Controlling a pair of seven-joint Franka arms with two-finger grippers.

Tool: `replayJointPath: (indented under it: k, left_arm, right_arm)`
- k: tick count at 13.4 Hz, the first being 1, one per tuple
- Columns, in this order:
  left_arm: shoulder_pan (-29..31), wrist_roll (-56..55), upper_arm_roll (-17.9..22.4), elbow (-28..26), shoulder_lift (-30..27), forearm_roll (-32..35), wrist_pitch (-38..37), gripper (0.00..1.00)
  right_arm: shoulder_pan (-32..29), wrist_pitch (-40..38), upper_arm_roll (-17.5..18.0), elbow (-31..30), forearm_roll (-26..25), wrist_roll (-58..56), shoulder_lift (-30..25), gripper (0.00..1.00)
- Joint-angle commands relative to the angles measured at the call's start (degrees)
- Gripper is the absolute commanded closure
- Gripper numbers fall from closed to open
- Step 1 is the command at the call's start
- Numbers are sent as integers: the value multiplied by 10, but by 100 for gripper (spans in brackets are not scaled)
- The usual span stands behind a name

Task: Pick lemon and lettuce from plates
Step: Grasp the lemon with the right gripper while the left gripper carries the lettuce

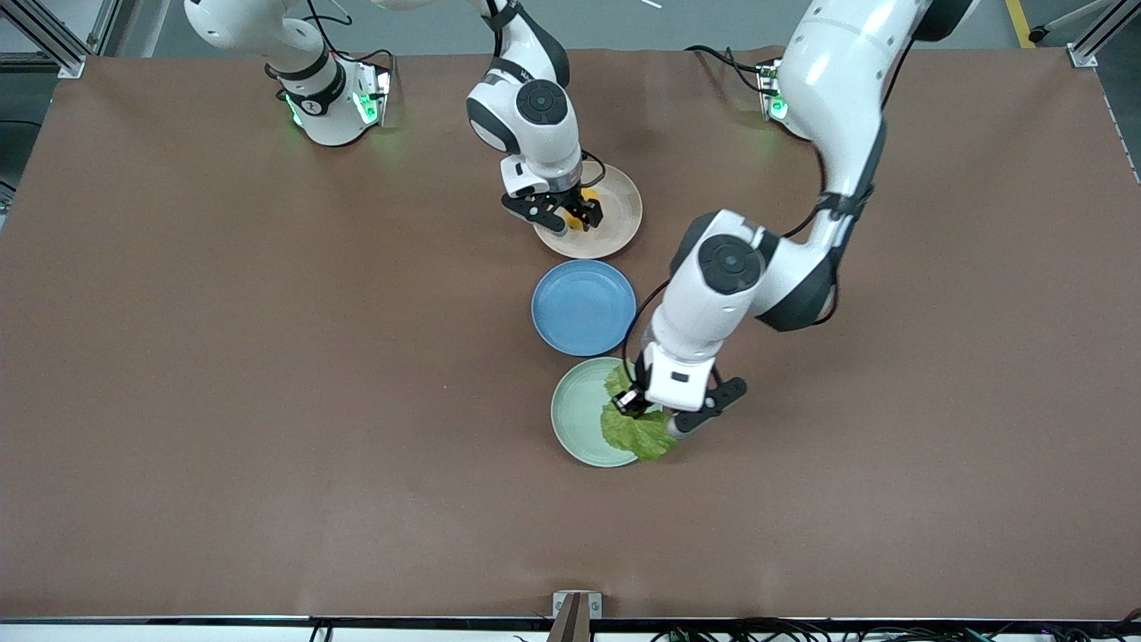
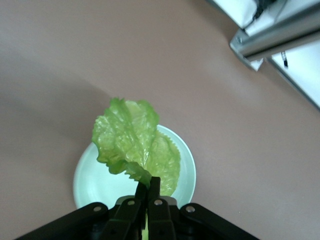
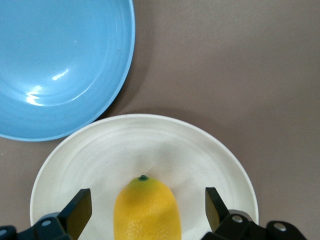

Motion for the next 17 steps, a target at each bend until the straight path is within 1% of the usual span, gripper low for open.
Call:
replayJointPath:
  k: [1, 2, 3, 5, 6, 7, 8, 9, 10, 11, 12, 14, 15, 17]
  left_arm:
    - [41, 99, -4, -128, -114, -10, -35, 99]
    - [58, 144, -8, -175, -144, -10, -35, 99]
    - [72, 184, -9, -224, -174, -10, -33, 99]
    - [98, 261, -9, -301, -211, -10, -23, 99]
    - [109, 289, -9, -335, -222, -10, -4, 99]
    - [119, 312, -9, -372, -230, -10, 31, 99]
    - [127, 331, -9, -408, -235, -10, 70, 99]
    - [135, 359, -9, -441, -237, -10, 112, 99]
    - [146, 382, -9, -464, -235, -10, 144, 99]
    - [151, 401, -9, -480, -232, -10, 165, 98]
    - [151, 415, -8, -490, -225, -10, 178, 97]
    - [175, 452, -8, -497, -206, -9, 199, 96]
    - [176, 469, -8, -498, -196, -9, 206, 96]
    - [190, 489, -8, -498, -184, -9, 210, 93]
  right_arm:
    - [27, 33, -10, 2, -10, 20, 20, 0]
    - [31, 35, -10, 2, -11, 20, 25, 0]
    - [36, 37, -10, 2, -28, 20, 29, 1]
    - [40, 43, -10, 1, -36, 20, 32, 8]
    - [45, 43, -10, 0, -37, 20, 32, 16]
    - [45, 43, -10, 0, -38, 20, 32, 28]
    - [45, 43, -10, 0, -38, 19, 31, 43]
    - [43, 40, -10, 1, -38, 18, 30, 68]
    - [34, 34, -11, 2, -38, 13, 23, 95]
    - [10, 14, -17, 2, -38, 6, 3, 100]
    - [-16, -27, -17, 4, -38, -27, -26, 100]
    - [-94, -130, -17, 12, -36, -152, -91, 100]
    - [-133, -169, -17, 13, -36, -221, -116, 100]
    - [-218, -204, -18, 12, -36, -353, -144, 100]
